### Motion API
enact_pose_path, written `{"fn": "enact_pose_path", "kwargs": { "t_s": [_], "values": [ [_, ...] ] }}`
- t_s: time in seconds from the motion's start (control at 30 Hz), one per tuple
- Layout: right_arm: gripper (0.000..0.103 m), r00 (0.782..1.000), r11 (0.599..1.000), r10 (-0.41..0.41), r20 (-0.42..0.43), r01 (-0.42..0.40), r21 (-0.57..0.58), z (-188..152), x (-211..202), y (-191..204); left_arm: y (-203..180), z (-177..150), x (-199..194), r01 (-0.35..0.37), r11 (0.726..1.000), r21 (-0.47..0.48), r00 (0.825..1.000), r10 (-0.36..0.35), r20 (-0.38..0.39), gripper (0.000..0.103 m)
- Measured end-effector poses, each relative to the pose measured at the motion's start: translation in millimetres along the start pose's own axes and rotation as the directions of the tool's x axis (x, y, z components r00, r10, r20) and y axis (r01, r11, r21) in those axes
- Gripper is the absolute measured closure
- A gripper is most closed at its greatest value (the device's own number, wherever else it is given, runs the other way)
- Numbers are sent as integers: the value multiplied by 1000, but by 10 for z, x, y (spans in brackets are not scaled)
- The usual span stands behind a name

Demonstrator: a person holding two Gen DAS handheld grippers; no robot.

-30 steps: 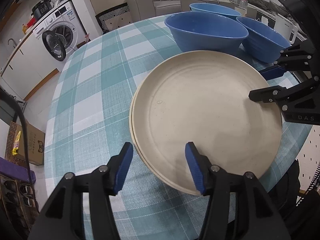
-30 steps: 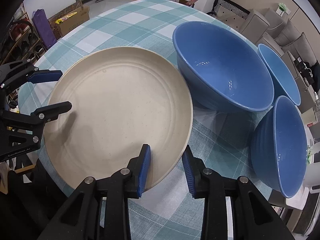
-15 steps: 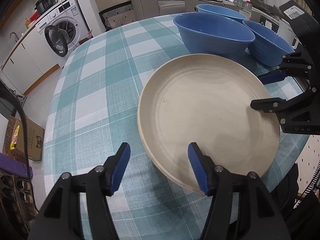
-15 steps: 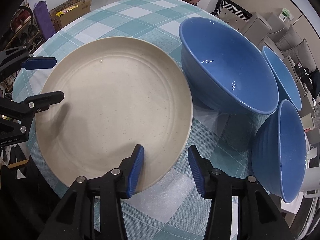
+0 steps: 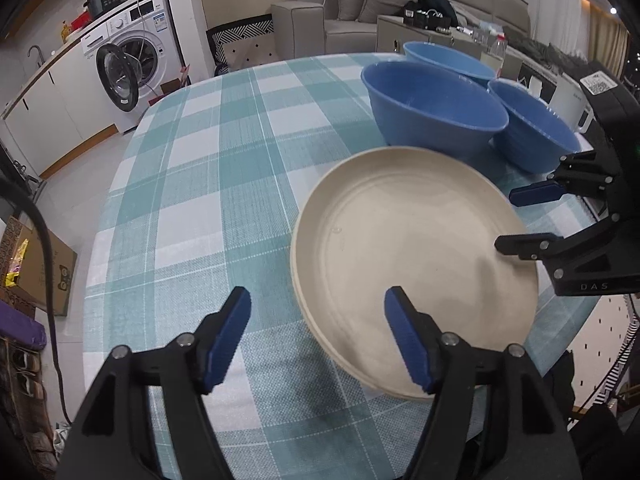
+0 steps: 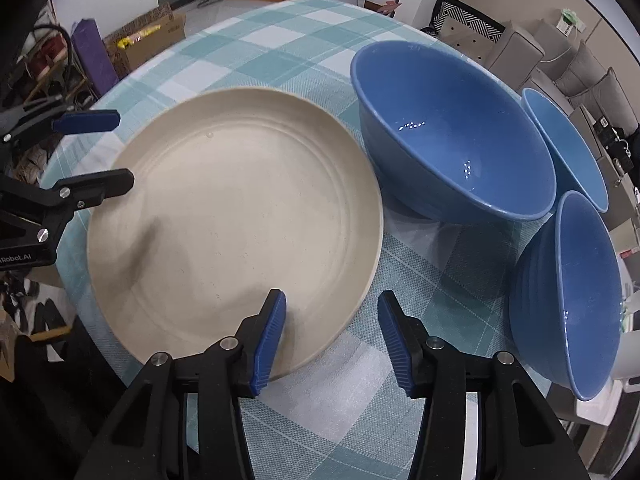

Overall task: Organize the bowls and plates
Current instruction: 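Lower the cream plate onto the other cream plate and open both grippers, then raise both grippers off the plates and move them toward the blue bowls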

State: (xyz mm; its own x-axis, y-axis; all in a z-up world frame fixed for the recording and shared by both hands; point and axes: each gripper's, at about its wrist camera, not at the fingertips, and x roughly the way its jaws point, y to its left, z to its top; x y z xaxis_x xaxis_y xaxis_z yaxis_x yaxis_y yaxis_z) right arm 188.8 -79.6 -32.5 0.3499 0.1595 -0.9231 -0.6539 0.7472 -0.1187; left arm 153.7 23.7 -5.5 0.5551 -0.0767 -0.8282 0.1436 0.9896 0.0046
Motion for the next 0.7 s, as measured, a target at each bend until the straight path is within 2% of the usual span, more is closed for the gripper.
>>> {"fn": "enact_pose_path", "kwargs": {
  "t_s": [0.03,0.13,0.2,0.23,0.27,0.3,0.33,0.4,0.47,0.7],
  "values": [
    [47,1000,1000,12,13,-12,12,4,-28,-16,6,11,-29,8,1000,-2,1000,-8,9,25],
    [38,996,997,61,64,-63,34,6,-159,-66,46,54,-97,35,999,-19,999,-35,24,25],
    [28,991,995,89,98,-94,41,2,-251,-94,78,89,-134,43,998,-35,999,-41,34,23],
    [25,987,992,106,121,-112,49,2,-305,-116,86,102,-146,46,998,-41,998,-45,38,18],
    [21,985,991,114,133,-123,57,-9,-350,-133,102,119,-159,53,997,-50,998,-50,45,6],
    [18,982,989,121,145,-132,67,15,-375,-155,121,136,-178,61,996,-61,997,-57,60,2],
    [16,980,987,128,156,-141,76,19,-416,-175,138,155,-201,71,995,-71,995,-65,77,0],
    [5,973,984,139,182,-156,86,35,-493,-220,161,194,-232,87,992,-87,992,-79,96,0],
    [1,967,982,131,217,-156,102,22,-589,-294,178,238,-256,103,990,-100,990,-92,111,0],
    [0,942,957,141,304,-208,201,14,-833,-616,149,403,-322,108,990,-95,985,-94,142,0]
  ]
}}
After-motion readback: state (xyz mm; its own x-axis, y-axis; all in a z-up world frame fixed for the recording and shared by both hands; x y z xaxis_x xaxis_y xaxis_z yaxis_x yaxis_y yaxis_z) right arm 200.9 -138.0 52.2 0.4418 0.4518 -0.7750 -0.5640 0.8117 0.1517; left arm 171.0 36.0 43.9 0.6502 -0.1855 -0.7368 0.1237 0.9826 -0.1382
